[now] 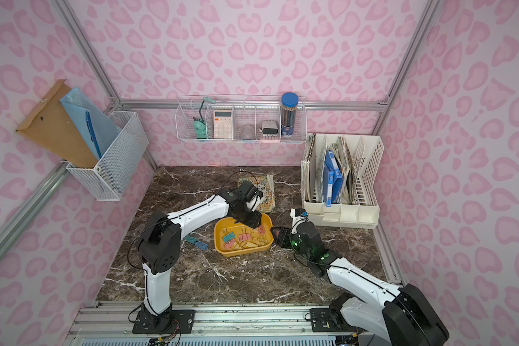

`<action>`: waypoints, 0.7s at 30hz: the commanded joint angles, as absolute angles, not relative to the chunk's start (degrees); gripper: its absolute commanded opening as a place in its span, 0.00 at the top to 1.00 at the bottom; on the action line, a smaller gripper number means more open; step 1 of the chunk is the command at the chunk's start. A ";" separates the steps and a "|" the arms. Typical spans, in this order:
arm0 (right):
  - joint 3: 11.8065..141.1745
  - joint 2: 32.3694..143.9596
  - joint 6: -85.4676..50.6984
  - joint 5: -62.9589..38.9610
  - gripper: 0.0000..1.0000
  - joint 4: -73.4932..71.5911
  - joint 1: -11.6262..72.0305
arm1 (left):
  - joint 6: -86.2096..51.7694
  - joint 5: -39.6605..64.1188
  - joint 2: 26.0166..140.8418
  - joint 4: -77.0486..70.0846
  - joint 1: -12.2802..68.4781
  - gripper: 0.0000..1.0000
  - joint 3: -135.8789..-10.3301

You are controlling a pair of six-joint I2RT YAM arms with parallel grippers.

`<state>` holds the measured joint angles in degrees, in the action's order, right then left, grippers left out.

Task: Take out the binder clips from the storage box
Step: Pick up the binder clip from the storage box.

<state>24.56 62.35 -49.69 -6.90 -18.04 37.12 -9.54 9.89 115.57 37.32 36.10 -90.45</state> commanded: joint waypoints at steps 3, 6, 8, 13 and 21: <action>25.25 61.98 -49.26 -7.12 0.45 -17.63 37.17 | -18.93 14.30 116.19 36.57 35.17 0.50 -90.90; 25.14 61.96 -49.39 -6.99 0.45 -17.67 37.18 | -21.13 14.58 116.53 36.27 34.80 0.56 -90.82; 25.14 61.96 -49.41 -6.78 0.45 -17.48 37.18 | -22.16 14.50 117.07 36.50 34.75 0.59 -90.75; 25.22 61.87 -49.48 -6.67 0.45 -17.55 37.16 | -23.95 14.76 117.59 36.14 34.72 0.60 -90.00; 25.66 61.88 -49.48 -6.76 0.45 -16.80 37.18 | -26.24 16.31 117.41 34.76 34.37 0.78 -90.08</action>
<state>25.19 62.04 -49.67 -6.85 -17.45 37.12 -24.62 15.27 117.67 35.48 34.61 -90.17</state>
